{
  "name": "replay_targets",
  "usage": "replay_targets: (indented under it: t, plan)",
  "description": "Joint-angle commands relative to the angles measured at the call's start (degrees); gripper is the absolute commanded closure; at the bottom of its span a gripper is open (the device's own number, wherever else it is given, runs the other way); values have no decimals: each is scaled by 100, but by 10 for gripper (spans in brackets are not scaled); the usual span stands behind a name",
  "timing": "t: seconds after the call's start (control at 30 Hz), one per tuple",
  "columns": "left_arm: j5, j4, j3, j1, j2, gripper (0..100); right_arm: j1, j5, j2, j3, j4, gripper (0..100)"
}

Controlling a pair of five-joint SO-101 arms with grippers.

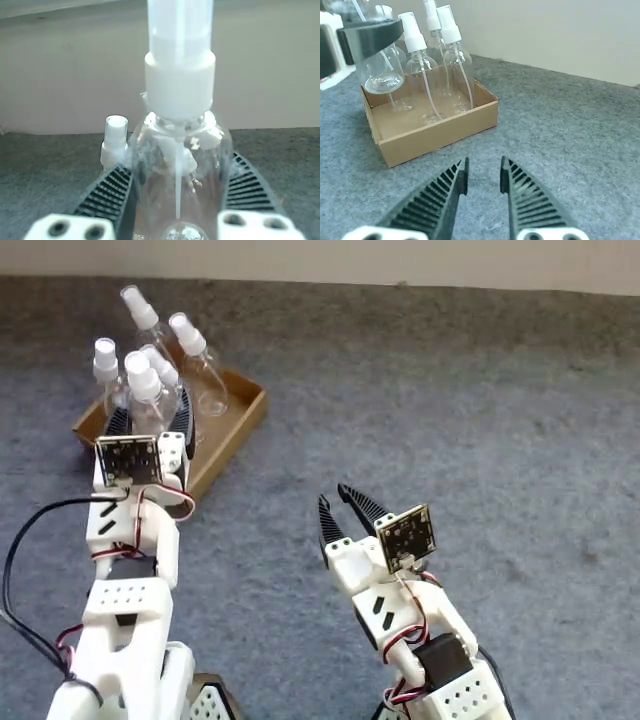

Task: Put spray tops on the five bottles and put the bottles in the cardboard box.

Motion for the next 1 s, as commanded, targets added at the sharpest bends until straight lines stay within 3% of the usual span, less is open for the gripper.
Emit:
replay_targets:
  t: [0.0,0.13,0.97]
  plan:
    - [0,580,40,75,-549,966,66,70,-66,558,31,893]
    - [9,862,57,75,-620,966,66,70,-66,558,31,893]
    - [0,835,760,127,-620,966,66,70,-22,558,31,893]
